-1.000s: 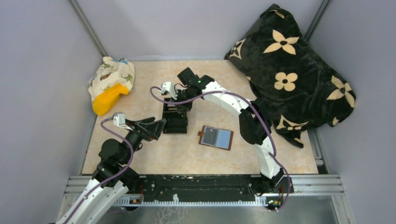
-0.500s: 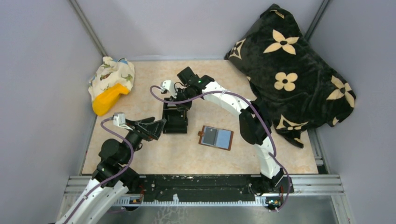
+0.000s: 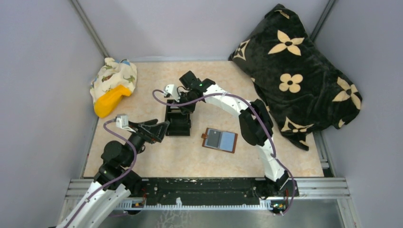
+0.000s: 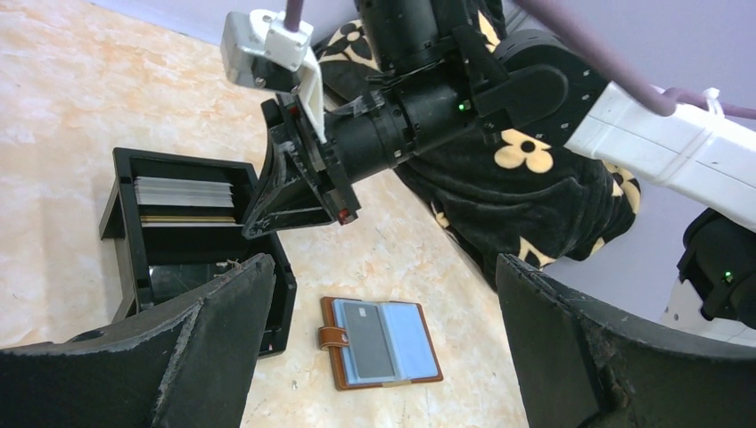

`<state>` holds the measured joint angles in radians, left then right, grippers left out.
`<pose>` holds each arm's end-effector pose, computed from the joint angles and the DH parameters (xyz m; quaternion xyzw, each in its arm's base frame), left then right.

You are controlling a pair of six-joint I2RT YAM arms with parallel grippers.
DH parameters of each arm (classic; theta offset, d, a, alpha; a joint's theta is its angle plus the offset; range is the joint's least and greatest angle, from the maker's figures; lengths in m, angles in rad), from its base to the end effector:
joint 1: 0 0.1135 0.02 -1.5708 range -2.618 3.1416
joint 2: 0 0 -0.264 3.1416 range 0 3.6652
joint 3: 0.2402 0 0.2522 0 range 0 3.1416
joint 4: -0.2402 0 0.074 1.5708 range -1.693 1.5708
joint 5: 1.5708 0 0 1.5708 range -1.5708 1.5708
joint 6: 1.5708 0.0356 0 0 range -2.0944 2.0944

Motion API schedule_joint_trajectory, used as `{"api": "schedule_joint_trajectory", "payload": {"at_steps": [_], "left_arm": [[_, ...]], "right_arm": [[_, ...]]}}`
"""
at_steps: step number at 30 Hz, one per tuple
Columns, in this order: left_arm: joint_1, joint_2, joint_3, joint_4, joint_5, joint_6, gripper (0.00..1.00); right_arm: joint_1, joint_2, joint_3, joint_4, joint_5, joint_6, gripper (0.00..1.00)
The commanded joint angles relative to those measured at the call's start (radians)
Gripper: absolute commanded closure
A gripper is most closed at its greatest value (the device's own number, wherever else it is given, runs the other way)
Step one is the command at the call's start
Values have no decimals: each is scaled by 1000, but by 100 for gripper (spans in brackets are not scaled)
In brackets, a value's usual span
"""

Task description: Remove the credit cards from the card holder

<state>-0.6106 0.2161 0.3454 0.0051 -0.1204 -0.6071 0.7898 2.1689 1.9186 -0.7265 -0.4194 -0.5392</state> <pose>0.0890 -0.0571 0.2758 -0.0441 0.6569 -0.3974 0.6392 0.3279 0.3514 0.2409 -0.6247 0.6987 0.2333 0.2591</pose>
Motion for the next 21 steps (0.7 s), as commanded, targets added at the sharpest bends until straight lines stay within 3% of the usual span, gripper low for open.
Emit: {"api": "schedule_joint_trajectory", "payload": {"at_steps": [1,21], "left_arm": [[5,4,22,10,12,19,1],[4,6,19,12,8,24,1]], "right_arm": [[8,23,53,7,-4,1,100],[14,68,99,-27,9,-4,100]]}}
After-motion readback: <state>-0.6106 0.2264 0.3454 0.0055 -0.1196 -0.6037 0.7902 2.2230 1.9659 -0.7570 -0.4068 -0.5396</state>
